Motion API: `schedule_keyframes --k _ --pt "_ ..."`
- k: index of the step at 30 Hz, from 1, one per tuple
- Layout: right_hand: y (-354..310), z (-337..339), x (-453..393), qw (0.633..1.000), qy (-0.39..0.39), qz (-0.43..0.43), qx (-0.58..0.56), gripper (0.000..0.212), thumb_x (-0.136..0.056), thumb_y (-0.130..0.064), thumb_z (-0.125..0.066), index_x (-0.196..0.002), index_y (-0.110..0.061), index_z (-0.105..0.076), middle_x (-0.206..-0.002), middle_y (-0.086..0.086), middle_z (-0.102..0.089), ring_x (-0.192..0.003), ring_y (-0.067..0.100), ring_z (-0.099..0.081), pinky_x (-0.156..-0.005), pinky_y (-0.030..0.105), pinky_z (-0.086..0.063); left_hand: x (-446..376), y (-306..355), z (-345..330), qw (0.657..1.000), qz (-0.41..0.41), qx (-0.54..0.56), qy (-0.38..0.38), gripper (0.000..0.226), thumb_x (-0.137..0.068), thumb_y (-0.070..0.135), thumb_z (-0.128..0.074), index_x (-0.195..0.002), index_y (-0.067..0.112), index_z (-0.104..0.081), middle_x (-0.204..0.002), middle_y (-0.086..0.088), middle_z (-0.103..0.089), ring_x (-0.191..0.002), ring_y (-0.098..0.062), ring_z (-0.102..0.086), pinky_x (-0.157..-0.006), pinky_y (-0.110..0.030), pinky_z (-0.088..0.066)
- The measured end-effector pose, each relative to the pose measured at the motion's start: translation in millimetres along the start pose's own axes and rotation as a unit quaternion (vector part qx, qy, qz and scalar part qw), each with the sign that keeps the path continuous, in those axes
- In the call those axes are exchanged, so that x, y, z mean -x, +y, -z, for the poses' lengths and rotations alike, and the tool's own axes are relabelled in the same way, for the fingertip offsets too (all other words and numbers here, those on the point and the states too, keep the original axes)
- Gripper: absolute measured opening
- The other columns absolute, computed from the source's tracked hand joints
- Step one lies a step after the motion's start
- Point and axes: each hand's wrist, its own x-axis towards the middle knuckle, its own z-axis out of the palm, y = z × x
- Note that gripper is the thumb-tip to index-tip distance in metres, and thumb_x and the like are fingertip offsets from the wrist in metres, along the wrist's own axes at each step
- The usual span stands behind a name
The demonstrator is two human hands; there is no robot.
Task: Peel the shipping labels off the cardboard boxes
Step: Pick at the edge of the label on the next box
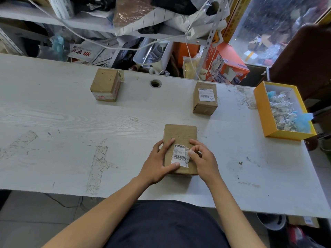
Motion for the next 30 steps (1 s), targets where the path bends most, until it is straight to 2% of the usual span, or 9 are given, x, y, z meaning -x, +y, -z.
schedule_keyframes --k 9,19,22,24,30 --pt "2.3 0.6 -0.1 1.000 -0.006 -0.004 -0.011 0.019 -0.092 -0.014 -0.062 -0.073 -0.016 -0.060 -0.130 -0.018 -0.057 -0.121 0.010 -0.054 -0.099 0.033 -0.044 -0.3 -1.4 -0.3 1.000 -0.002 0.003 0.001 0.082 -0.073 0.066 -0.065 -0.143 0.064 -0.022 -0.153 0.013 -0.021 -0.134 -0.012 -0.041 -0.105 -0.042 -0.047" --pt "3.4 1.5 -0.6 1.000 -0.016 -0.004 -0.019 0.018 -0.093 -0.013 -0.061 -0.075 -0.015 -0.060 -0.131 -0.017 -0.058 -0.121 0.003 -0.052 -0.097 0.028 -0.043 0.0 -0.8 0.2 1.000 0.000 0.007 0.001 0.082 -0.072 0.067 -0.065 -0.142 0.064 -0.022 -0.154 0.012 -0.021 -0.135 -0.013 -0.041 -0.105 -0.042 -0.046" --pt "0.1 3.0 -1.6 0.998 -0.001 -0.021 -0.062 0.018 -0.094 -0.012 -0.058 -0.076 -0.012 -0.059 -0.127 -0.013 -0.061 -0.116 0.002 -0.055 -0.093 0.025 -0.045 0.1 -0.7 0.4 1.000 -0.001 0.008 -0.001 0.083 -0.072 0.067 -0.064 -0.143 0.063 -0.022 -0.154 0.012 -0.021 -0.135 -0.013 -0.041 -0.106 -0.041 -0.046" --pt "-1.0 6.5 -4.9 0.994 0.017 -0.035 -0.101 0.017 -0.095 -0.010 -0.056 -0.078 -0.010 -0.059 -0.122 -0.008 -0.065 -0.114 0.007 -0.059 -0.089 0.024 -0.047 0.1 -0.3 0.5 1.000 -0.003 0.010 0.000 0.082 -0.072 0.067 -0.064 -0.143 0.064 -0.022 -0.154 0.011 -0.021 -0.136 -0.012 -0.040 -0.108 -0.038 -0.043" --pt "-0.4 8.1 -5.7 0.995 0.022 -0.041 -0.089 0.016 -0.096 -0.010 -0.056 -0.080 -0.009 -0.059 -0.118 -0.010 -0.066 -0.111 0.009 -0.061 -0.094 0.035 -0.051 0.5 -0.3 0.1 1.000 -0.007 0.013 0.003 0.082 -0.071 0.067 -0.063 -0.142 0.066 -0.021 -0.154 0.011 -0.022 -0.137 -0.009 -0.038 -0.108 -0.032 -0.040"
